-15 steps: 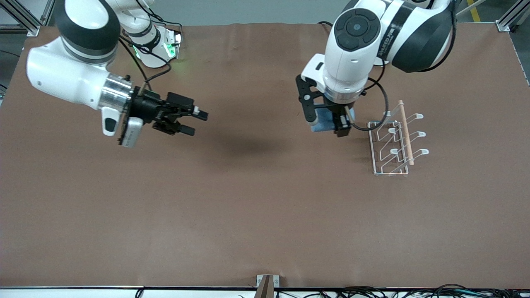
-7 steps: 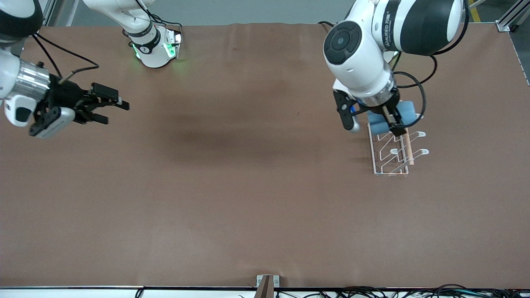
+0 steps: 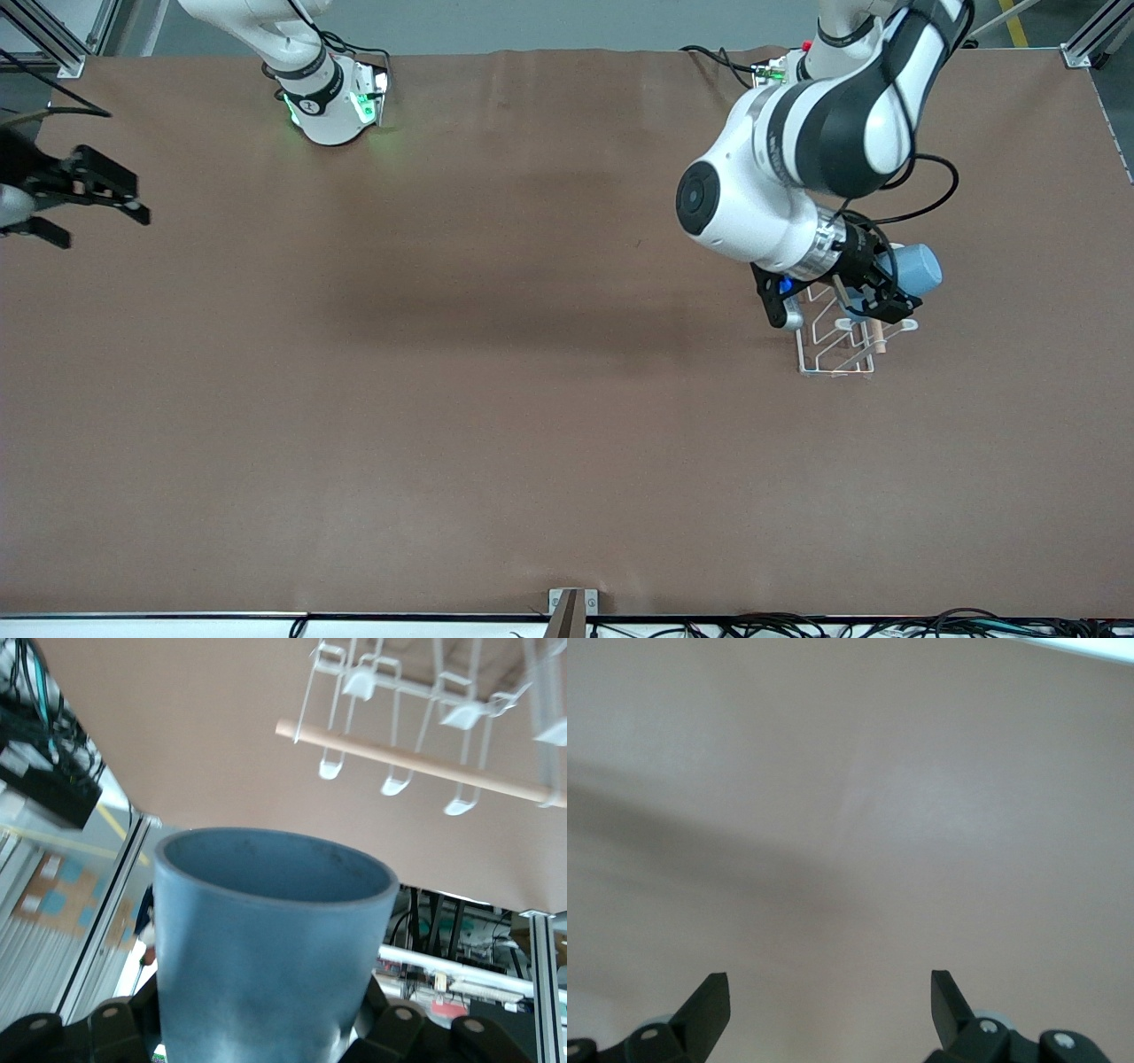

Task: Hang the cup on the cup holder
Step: 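Carry the cup with the left gripper over the wire rack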

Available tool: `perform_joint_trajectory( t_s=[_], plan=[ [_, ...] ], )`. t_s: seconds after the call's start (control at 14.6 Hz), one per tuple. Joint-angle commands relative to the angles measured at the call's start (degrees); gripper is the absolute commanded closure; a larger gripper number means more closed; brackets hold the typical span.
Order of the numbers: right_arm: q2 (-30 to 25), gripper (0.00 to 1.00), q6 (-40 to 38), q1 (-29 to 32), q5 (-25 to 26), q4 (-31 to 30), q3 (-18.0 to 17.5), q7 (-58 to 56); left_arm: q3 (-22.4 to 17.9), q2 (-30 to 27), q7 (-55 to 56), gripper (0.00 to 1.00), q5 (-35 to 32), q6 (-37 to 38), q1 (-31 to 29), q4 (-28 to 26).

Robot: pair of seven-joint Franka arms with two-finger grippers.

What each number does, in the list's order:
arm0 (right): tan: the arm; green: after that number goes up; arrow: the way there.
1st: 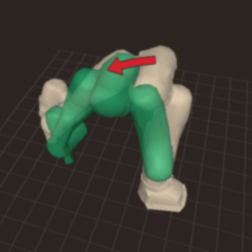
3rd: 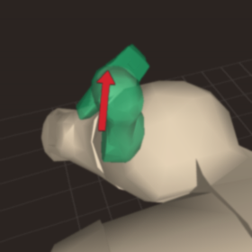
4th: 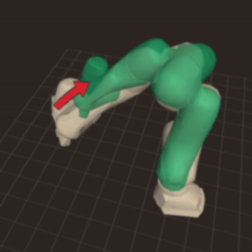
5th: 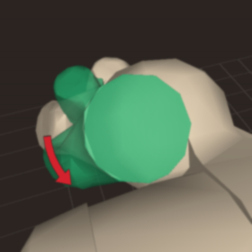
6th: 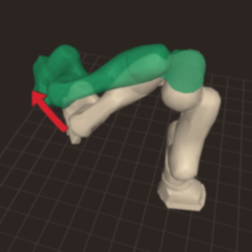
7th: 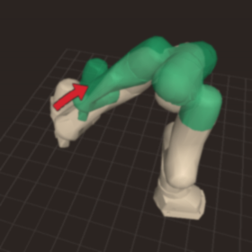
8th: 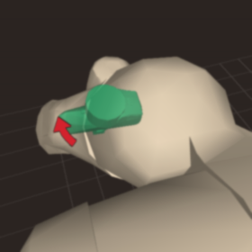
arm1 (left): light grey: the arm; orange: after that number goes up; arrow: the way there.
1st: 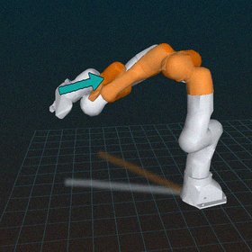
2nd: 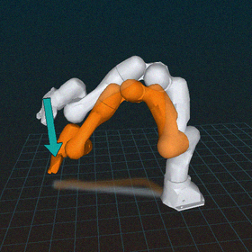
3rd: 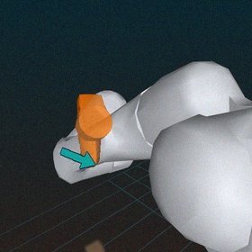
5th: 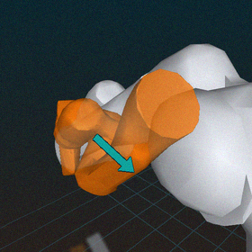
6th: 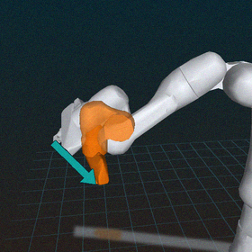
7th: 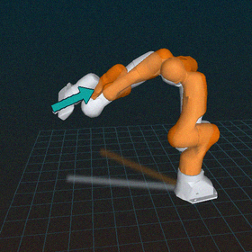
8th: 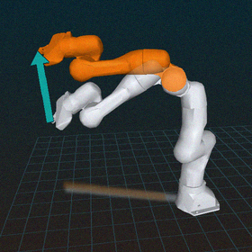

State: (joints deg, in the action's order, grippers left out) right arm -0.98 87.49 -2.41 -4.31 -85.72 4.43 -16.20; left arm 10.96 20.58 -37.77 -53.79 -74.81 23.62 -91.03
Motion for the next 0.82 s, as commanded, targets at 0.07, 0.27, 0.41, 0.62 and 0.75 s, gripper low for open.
perform_joint_trajectory(
  t_s=[0.07,0.27,0.41,0.62,0.75],
  plan=[
    [2.03,0.0,-1.62,3.46,1.32,4.16,-2.67,0.21,0.29,1.73,2.7,0.33,-4.65,0.63,0.2,-4.42],
    [2.03,0.0,-2.24,4.35,4.55,4.25,-4.69,0.46,0.2,4.11,2.26,0.33,-5.36,0.63,-0.41,-5.65],
    [1.42,0.0,-3.55,4.25,6.33,3.63,-6.01,4.65,0.2,6.21,2.26,0.33,-5.8,0.72,-0.16,-6.35],
    [-0.42,0.0,-4.08,4.26,6.42,1.89,-6.37,16.26,0.2,9.2,2.26,0.33,-7.98,0.72,0.11,-6.36],
    [-2.7,0.0,-3.38,4.52,6.16,-1.18,-6.02,16.55,0.2,10.61,2.26,0.33,-8.7,0.81,-0.15,-6.62]
  ],
)
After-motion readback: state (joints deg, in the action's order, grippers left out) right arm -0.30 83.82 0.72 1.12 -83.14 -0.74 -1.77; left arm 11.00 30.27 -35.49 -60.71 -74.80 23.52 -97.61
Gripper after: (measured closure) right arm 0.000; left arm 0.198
